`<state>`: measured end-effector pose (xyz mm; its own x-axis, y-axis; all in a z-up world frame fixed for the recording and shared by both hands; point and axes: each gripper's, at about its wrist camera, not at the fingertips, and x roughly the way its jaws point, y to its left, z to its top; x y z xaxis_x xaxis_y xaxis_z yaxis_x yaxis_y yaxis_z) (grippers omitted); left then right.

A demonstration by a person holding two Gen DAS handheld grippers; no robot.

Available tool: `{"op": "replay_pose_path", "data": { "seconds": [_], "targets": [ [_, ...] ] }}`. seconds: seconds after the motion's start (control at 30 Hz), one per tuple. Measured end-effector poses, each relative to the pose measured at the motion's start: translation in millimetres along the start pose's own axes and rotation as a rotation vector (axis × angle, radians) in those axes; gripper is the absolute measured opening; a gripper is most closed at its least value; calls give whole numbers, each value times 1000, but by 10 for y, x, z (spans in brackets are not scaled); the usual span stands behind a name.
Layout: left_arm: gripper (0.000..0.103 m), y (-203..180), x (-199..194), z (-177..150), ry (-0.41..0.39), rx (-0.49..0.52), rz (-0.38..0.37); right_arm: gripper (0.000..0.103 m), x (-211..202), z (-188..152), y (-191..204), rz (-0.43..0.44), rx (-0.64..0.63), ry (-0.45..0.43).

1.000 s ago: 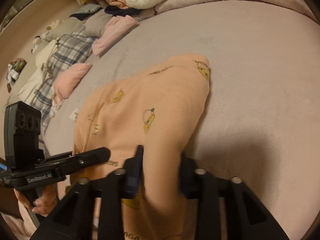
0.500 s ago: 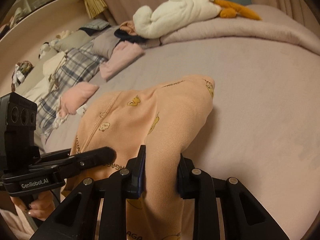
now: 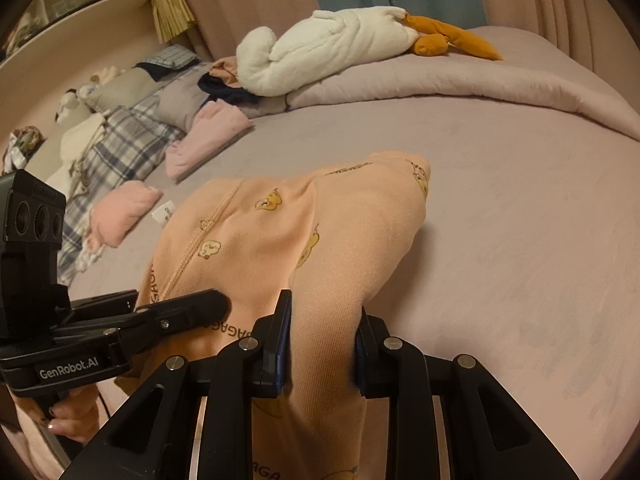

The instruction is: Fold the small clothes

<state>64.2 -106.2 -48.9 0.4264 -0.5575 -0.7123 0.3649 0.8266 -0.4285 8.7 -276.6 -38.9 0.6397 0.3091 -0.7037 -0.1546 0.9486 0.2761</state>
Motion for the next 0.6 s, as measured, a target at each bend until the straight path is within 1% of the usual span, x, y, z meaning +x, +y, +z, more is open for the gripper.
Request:
{"op": "replay_pose_path", "data": {
  "seconds": [0.2,0.27,0.37,0.43,0.5,0.57,0.6],
  "targets": [
    [25,108,239,78,24,-29,12,28,193,58,-140,-12,13,28],
    [26,160,335,84,41,-39,26,28,271,54,-173,-11,26,46],
    [28,251,488,58,86,-59,71,28,394,33,-195,-34,40,84],
    [33,296,516,29,96,-69,81,28,442,14,-213,-44,68,117],
    [34,326,507,10,94,-77,74,28,437,-2,-195,-56,67,125],
    [39,343,472,7,93,-87,91,32,418,8,-182,-71,59,124],
    [47,344,444,10,88,-86,104,36,403,15,-182,-87,60,126]
  ]
}}
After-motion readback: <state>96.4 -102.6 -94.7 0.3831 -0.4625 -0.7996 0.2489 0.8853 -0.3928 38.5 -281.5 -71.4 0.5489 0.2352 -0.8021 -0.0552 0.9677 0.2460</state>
